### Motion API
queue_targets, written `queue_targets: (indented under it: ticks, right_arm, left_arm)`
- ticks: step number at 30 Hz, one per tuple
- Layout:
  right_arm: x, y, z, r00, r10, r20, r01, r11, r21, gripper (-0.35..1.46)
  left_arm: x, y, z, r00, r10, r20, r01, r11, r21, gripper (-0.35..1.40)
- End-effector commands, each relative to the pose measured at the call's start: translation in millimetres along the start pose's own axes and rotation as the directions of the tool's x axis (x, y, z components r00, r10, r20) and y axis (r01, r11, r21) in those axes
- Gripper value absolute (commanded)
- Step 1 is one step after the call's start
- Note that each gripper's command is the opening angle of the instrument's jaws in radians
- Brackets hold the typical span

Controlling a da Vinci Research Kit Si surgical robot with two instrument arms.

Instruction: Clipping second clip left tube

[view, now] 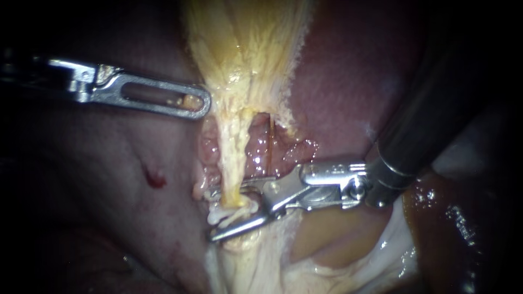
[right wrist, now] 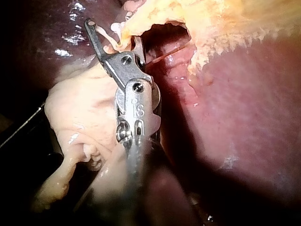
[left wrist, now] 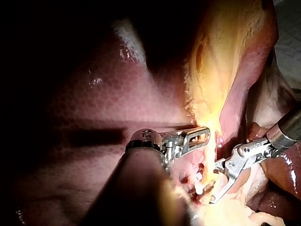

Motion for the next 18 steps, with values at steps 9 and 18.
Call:
queue_targets:
  ticks: [9, 18]
  right_arm:
    - [1.4, -2.2, 0.1, 0.999, 0.014, -0.046, -0.012, 0.999, 0.053, 0.5]
    - [2.7, -3.9, 0.9, 0.998, 0.009, -0.059, -0.003, 0.996, 0.092, 0.5]
  left_arm:
    - [-0.1, 0.4, -0.1, 1.0, 0.001, -0.001, -0.001, 1.0, 0.001, -0.35]
    - [-0.1, 0.5, -0.2, 1.0, 0.001, -0.002, -0.001, 1.0, 0.002, -0.35]
